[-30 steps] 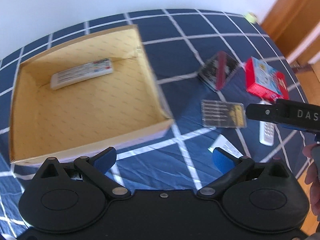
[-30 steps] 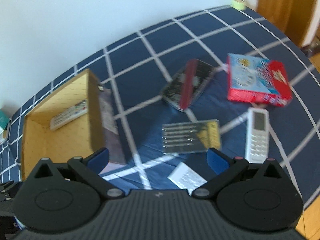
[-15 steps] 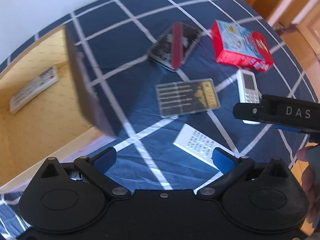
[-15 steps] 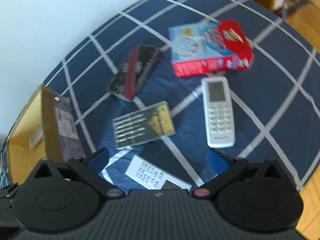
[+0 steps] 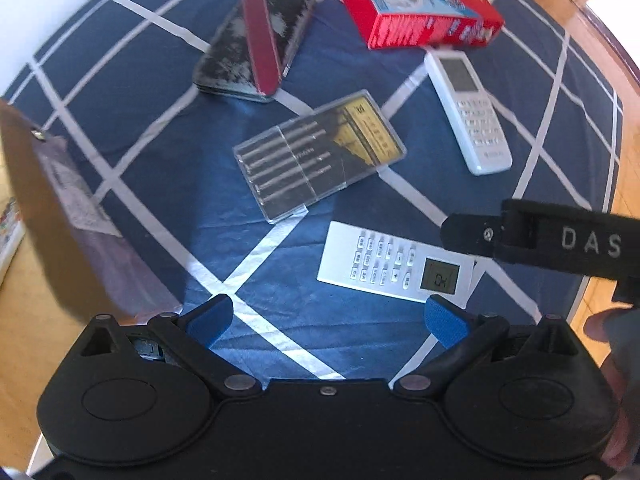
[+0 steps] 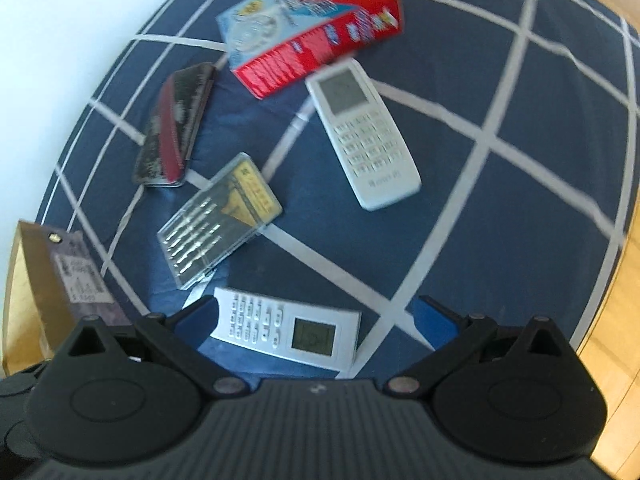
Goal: Organize objects
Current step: 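Move the right tool back toward the white air-conditioner remote, then grasp the white air-conditioner remote with the right tool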
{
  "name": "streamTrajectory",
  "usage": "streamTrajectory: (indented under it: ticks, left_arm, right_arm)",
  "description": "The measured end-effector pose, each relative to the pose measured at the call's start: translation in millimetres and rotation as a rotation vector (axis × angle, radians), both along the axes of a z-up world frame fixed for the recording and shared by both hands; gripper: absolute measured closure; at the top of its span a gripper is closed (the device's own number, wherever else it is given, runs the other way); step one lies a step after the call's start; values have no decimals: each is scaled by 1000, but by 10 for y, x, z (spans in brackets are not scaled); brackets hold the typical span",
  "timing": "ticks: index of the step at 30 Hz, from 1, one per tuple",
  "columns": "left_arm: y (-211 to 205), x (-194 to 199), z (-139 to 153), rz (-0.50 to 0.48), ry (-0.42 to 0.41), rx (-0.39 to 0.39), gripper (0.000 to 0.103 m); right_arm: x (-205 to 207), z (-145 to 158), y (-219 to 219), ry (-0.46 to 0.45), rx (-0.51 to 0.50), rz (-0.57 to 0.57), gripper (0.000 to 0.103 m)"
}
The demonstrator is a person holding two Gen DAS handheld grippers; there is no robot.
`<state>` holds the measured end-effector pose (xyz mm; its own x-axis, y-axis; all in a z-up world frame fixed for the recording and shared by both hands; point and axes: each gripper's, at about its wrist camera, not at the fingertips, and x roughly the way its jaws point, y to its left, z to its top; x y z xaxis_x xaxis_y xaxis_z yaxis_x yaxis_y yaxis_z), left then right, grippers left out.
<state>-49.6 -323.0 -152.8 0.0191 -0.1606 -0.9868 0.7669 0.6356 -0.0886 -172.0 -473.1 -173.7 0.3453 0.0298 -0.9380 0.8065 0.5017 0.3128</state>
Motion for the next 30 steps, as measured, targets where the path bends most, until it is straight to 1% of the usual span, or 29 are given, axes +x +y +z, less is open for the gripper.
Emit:
streamTrajectory:
  ticks: [4,8,10,16,17,19,21,27,30]
  left_arm:
    - [-54,49,-118,-62,35,1,0]
    - [-110,124,-242,-97,71,3,1]
    - [-132,147,-304,-108,87,4,1]
    - [-222,139,-434,-160,126,2,2]
    - [-233,140,-450,-164,131,2,2]
    - [-249,146,-474,-165,136,1,3]
    - [-263,153,-500,-166,143,3,5]
    - [-289,157,-559,-164,171,4,11]
    - [-304,164,-581,-162,177,5,16]
  right_arm:
    - [-18,-120,69,22,32,-64,0]
    - [-8,-255,107,41,62,-111,0]
    - [8,-295,136,53,62,-112,1]
    - [37,-401,166,66,77,-112,8]
    - [47,-414,169,68,77,-108,11]
    - [64,-439,167,69,82,-108,13]
    - [82,-456,169,72,81,-101,18]
    - [115,-515,143,93,108,-101,19]
    - [142,-510,154,98,100,-87,21]
